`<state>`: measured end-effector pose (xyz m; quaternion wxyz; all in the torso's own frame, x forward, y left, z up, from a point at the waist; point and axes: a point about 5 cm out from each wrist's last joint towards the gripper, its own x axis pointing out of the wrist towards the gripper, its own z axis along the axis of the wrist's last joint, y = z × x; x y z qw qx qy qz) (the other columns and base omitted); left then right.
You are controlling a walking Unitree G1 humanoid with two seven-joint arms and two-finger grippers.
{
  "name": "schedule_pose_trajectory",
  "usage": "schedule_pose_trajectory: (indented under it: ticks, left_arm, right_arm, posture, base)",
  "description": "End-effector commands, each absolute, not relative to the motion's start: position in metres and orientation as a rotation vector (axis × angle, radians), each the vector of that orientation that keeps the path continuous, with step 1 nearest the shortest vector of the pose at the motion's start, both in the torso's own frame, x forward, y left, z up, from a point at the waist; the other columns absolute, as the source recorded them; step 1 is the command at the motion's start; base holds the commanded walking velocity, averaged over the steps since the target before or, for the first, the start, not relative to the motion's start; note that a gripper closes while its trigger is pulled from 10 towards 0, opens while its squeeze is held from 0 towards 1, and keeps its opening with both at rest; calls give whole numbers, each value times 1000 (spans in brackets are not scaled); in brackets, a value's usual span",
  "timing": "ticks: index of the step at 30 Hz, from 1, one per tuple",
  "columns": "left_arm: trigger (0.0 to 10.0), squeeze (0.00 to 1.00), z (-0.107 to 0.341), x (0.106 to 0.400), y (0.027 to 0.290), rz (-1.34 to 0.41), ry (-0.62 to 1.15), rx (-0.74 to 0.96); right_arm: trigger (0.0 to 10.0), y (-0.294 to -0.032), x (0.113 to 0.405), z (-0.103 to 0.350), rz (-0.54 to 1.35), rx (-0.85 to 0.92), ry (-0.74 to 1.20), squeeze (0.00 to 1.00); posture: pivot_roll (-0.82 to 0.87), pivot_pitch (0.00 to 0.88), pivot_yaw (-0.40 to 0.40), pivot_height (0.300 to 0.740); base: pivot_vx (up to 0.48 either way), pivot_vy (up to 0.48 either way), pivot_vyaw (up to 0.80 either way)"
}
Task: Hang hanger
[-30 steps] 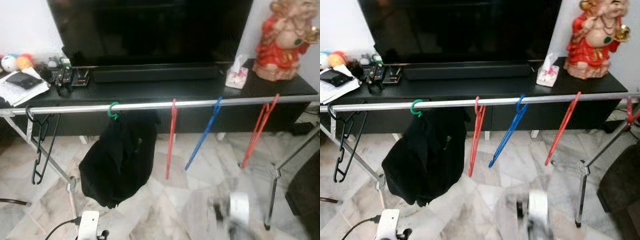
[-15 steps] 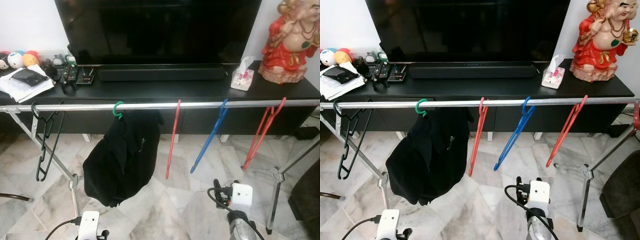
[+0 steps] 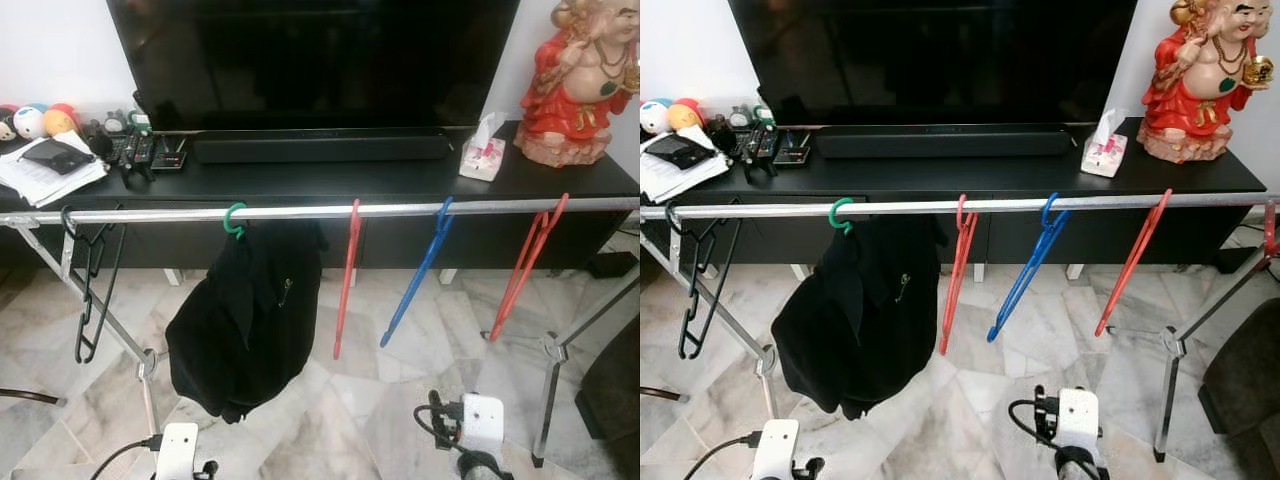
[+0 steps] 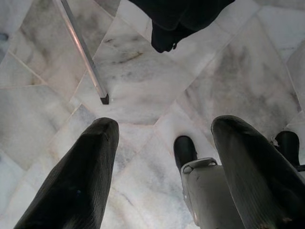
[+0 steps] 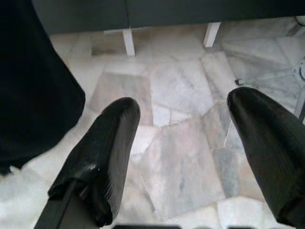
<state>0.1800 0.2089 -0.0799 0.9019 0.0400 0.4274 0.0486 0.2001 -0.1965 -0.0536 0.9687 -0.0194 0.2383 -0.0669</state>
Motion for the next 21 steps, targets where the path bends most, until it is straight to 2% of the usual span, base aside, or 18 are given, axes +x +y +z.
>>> schedule_pose_trajectory:
  ticks: [1,4,10,21]
  left_arm:
    - [10000,0,-82,176,211,116,902,81]
    - [10000,0,-82,176,211,120,901,77]
    - [10000,0,-81,178,209,130,896,60]
    - [10000,0,-83,174,208,139,902,47]
  right_arm:
    - [10000,-195,201,-58,-127,-47,542,0]
    - [10000,-196,199,-63,-137,0,614,0]
    - [10000,-198,181,-78,-54,-77,792,0]
    - [10000,-200,177,-82,-121,-26,844,0]
  posture:
    - [-58,0,4,740]
    - [-64,0,-2,740]
    - [-43,0,-19,740]
    - [-47,0,-17,740]
  base:
    - [0,0,0]
    - [0,0,0]
    - [0,0,0]
    - [-277,0,0]
